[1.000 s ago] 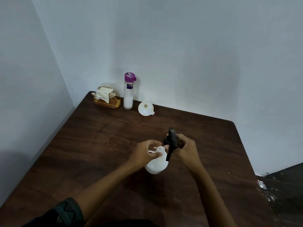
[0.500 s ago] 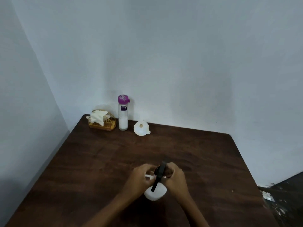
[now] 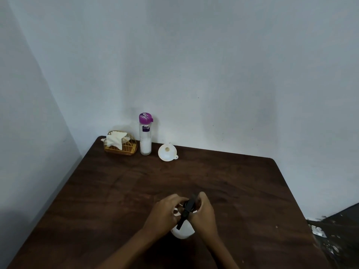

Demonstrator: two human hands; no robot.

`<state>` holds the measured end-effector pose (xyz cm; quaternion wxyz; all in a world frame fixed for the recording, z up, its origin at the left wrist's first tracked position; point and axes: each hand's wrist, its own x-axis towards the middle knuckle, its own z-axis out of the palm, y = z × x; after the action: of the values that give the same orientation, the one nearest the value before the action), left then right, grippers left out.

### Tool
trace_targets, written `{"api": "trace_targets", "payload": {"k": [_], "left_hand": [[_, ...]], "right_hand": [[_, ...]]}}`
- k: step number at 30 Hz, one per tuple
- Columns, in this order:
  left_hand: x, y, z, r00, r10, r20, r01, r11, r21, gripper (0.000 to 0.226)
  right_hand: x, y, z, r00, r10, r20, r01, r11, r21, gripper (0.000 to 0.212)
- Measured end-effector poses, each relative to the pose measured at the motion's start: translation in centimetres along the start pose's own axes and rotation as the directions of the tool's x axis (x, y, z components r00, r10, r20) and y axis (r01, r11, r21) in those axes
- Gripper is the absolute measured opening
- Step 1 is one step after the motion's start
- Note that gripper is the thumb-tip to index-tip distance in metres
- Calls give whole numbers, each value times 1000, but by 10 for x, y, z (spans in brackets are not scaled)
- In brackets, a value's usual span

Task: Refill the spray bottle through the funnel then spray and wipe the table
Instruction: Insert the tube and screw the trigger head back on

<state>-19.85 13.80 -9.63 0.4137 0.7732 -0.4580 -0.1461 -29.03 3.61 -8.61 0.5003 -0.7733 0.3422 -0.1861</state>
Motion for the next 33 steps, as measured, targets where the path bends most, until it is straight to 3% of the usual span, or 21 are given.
{"api": "trace_targets", "payload": {"k": [5, 8, 10, 12, 21, 25, 33], "left_hand": [[0, 0, 0, 1000, -11, 20, 10, 1000, 10, 37], [2, 2, -1, 999, -26, 22, 26, 1000, 7, 35], [2, 1, 0, 999, -33, 21, 33, 999, 7, 32], [1, 0, 2, 999, -37, 12, 37, 999, -4, 29], [0, -2, 2, 999, -26, -22, 25, 999, -23, 31], [1, -1, -1, 1000, -14, -13, 13, 999, -51, 33], [5, -5, -1, 999, -41, 26, 42, 998, -48, 30]], "right_hand": [[1, 6, 7, 1000, 1, 15, 0, 1000, -16, 39], [0, 8, -2, 991, 27, 128, -38, 996, 80, 36], [-3, 10, -11, 986, 15, 164, -38, 990, 139, 46], [-8, 10, -17, 984, -26, 178, -5, 985, 172, 40], [-14, 5, -7, 1000, -25, -17, 27, 989, 147, 22], [-10, 4, 1, 998, -3, -62, 10, 994, 113, 33], [-10, 11, -18, 987, -64, 150, 35, 981, 189, 33]]}}
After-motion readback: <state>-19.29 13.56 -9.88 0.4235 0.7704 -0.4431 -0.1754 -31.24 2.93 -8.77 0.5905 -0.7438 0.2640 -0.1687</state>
